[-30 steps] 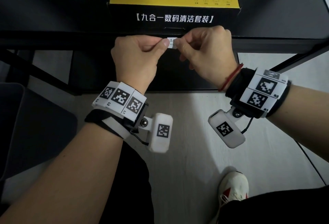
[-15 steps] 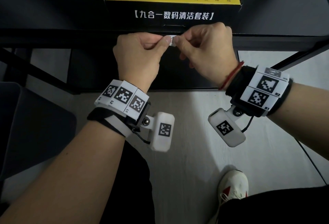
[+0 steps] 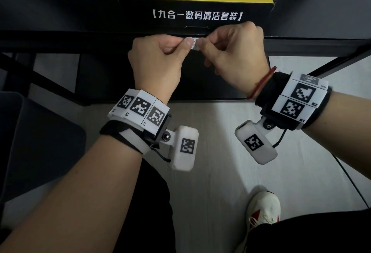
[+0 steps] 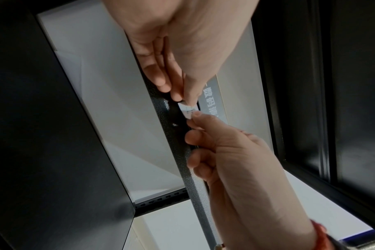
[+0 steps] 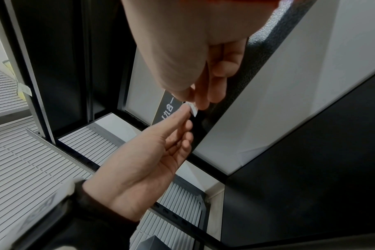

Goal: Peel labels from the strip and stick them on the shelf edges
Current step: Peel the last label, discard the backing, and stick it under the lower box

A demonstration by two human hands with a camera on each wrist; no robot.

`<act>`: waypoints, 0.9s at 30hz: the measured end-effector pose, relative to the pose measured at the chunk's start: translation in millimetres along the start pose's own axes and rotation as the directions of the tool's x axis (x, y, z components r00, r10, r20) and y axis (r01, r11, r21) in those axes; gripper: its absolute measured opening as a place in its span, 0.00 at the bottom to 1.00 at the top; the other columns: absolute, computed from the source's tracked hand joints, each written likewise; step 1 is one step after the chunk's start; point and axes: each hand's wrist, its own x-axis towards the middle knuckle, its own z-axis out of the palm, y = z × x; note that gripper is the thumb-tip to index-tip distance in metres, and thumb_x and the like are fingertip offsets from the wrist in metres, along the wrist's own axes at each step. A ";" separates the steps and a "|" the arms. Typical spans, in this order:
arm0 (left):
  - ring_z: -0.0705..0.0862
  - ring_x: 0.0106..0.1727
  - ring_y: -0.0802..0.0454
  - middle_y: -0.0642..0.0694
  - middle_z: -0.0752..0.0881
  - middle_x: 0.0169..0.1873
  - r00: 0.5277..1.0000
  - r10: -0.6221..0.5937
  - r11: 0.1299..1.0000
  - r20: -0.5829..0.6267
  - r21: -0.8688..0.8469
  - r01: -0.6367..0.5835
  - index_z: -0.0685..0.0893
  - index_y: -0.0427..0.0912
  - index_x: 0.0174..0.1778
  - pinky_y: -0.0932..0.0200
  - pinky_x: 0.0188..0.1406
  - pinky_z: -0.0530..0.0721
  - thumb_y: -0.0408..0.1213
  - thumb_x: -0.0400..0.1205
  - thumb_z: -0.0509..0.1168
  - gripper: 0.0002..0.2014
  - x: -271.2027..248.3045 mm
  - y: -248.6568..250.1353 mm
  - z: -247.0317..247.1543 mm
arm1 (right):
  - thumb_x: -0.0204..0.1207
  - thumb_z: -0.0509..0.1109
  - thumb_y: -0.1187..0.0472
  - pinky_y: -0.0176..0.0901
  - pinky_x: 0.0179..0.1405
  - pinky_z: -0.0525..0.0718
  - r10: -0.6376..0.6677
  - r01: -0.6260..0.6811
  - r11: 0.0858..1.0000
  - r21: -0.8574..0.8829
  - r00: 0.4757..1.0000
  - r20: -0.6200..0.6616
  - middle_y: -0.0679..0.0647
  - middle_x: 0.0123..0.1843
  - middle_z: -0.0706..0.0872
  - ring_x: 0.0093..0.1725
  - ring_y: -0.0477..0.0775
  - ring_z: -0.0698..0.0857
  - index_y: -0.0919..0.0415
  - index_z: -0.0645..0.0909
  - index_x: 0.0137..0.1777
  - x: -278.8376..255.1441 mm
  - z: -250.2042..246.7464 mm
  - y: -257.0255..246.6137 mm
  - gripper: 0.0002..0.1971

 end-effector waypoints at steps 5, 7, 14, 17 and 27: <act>0.92 0.35 0.62 0.64 0.90 0.29 1.000 0.007 1.000 0.004 0.002 -0.007 0.94 0.56 0.41 0.56 0.50 0.93 0.45 0.80 0.76 0.03 0.6 0.8 -0.7 | 0.81 0.72 0.50 0.23 0.28 0.75 0.004 -0.004 1.000 -0.005 1.000 -0.007 0.47 0.26 0.89 0.23 0.39 0.85 0.58 0.89 0.36 1.0 1.7 0.6 0.16; 0.92 0.35 0.62 0.63 0.90 0.29 1.000 0.010 1.000 0.001 0.008 -0.010 0.94 0.56 0.40 0.56 0.50 0.92 0.45 0.80 0.76 0.03 0.3 1.2 -0.3 | 0.81 0.72 0.50 0.24 0.28 0.75 0.000 0.000 1.000 -0.009 1.000 -0.007 0.46 0.26 0.88 0.23 0.39 0.85 0.58 0.89 0.36 1.3 1.8 1.3 0.16; 0.92 0.34 0.65 0.63 0.90 0.29 1.000 0.002 1.000 -0.008 0.011 -0.002 0.95 0.53 0.42 0.58 0.50 0.92 0.46 0.80 0.77 0.04 2.1 0.6 -0.1 | 0.80 0.72 0.49 0.22 0.32 0.76 -0.023 0.022 0.999 -0.038 0.999 -0.027 0.43 0.24 0.87 0.26 0.44 0.86 0.57 0.89 0.33 3.4 1.8 4.2 0.17; 0.92 0.34 0.64 0.63 0.90 0.29 1.000 0.005 1.000 -0.006 0.014 -0.005 0.95 0.53 0.42 0.59 0.50 0.92 0.46 0.80 0.76 0.03 1.9 0.4 0.0 | 0.80 0.72 0.47 0.22 0.33 0.75 -0.025 0.024 0.998 -0.057 1.000 -0.017 0.43 0.23 0.85 0.25 0.45 0.85 0.56 0.87 0.29 3.4 1.7 7.3 0.20; 0.92 0.36 0.65 0.63 0.90 0.30 1.000 0.021 0.999 -0.005 0.028 -0.021 0.95 0.51 0.44 0.60 0.51 0.92 0.45 0.80 0.76 0.04 1.2 -0.3 -1.0 | 0.81 0.71 0.45 0.17 0.37 0.72 -0.078 0.078 0.995 -0.060 0.997 0.015 0.43 0.22 0.85 0.24 0.45 0.85 0.57 0.88 0.32 5.8 -3.7 11.8 0.21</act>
